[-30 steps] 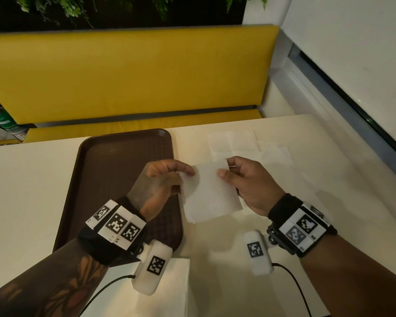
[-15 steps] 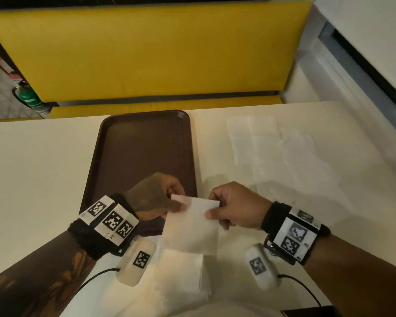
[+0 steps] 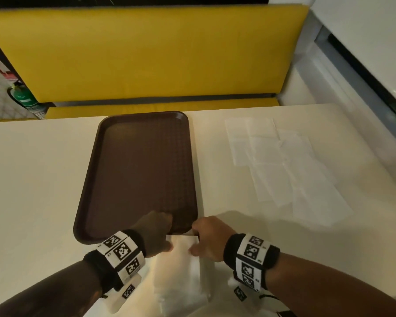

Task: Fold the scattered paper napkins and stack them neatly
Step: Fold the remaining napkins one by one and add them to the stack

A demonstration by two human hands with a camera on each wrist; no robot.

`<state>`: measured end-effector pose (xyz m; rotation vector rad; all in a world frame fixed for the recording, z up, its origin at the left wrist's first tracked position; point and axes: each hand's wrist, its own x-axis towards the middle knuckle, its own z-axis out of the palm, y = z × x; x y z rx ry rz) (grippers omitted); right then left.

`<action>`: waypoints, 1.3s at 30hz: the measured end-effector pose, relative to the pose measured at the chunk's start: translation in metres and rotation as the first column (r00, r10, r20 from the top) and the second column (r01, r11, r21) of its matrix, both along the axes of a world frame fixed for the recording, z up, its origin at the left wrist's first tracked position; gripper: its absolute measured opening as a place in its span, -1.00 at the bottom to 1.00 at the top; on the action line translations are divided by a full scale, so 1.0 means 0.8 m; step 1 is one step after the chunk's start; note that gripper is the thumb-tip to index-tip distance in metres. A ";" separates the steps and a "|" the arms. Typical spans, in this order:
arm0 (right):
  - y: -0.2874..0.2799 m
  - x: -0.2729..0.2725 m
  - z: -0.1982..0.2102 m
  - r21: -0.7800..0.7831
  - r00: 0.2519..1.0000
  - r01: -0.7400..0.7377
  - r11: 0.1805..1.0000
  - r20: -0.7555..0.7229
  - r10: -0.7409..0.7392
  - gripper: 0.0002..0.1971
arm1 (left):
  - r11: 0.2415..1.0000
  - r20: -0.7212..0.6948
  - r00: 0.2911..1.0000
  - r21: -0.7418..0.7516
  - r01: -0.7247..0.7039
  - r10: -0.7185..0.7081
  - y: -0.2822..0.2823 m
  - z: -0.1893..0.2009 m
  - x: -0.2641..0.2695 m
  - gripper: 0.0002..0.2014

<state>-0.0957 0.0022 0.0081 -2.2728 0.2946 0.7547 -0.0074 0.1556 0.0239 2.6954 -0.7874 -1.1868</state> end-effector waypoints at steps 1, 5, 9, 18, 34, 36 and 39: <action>0.000 -0.001 0.000 -0.034 1.000 -0.014 0.999 0.009 0.014 -0.75 | 1.000 0.020 1.000 0.011 0.015 -0.016 -0.001 -0.001 0.000 -0.69; -0.001 -0.005 0.004 -0.115 0.998 -0.037 0.993 0.039 0.042 -0.61 | 0.997 0.119 0.991 0.042 0.064 -0.069 -0.008 0.003 0.002 -0.57; -0.027 -0.002 0.024 -0.070 0.993 0.064 0.996 0.102 -0.057 -0.66 | 0.995 0.154 0.988 -0.096 0.040 -0.024 -0.025 0.021 0.013 -0.67; -0.197 0.012 0.017 -0.570 0.919 0.369 0.734 0.109 -0.378 -0.58 | 0.847 0.078 0.981 -0.520 -0.113 0.179 -0.116 0.012 0.043 -0.91; -0.209 0.027 0.025 -0.649 0.949 0.294 0.701 0.112 -0.294 -0.77 | 0.698 -0.470 0.784 -0.395 -0.598 0.406 -0.210 -0.025 0.045 -0.81; -0.198 0.025 0.037 -0.615 0.946 0.323 0.719 0.180 -0.271 -0.77 | 0.648 -0.580 0.718 -0.385 -0.657 0.385 -0.218 -0.014 0.039 -0.79; -0.174 0.022 0.057 -0.555 0.938 0.329 0.765 0.286 -0.196 -0.76 | 0.620 -0.669 0.665 -0.377 -0.688 0.331 -0.224 0.000 0.030 -0.59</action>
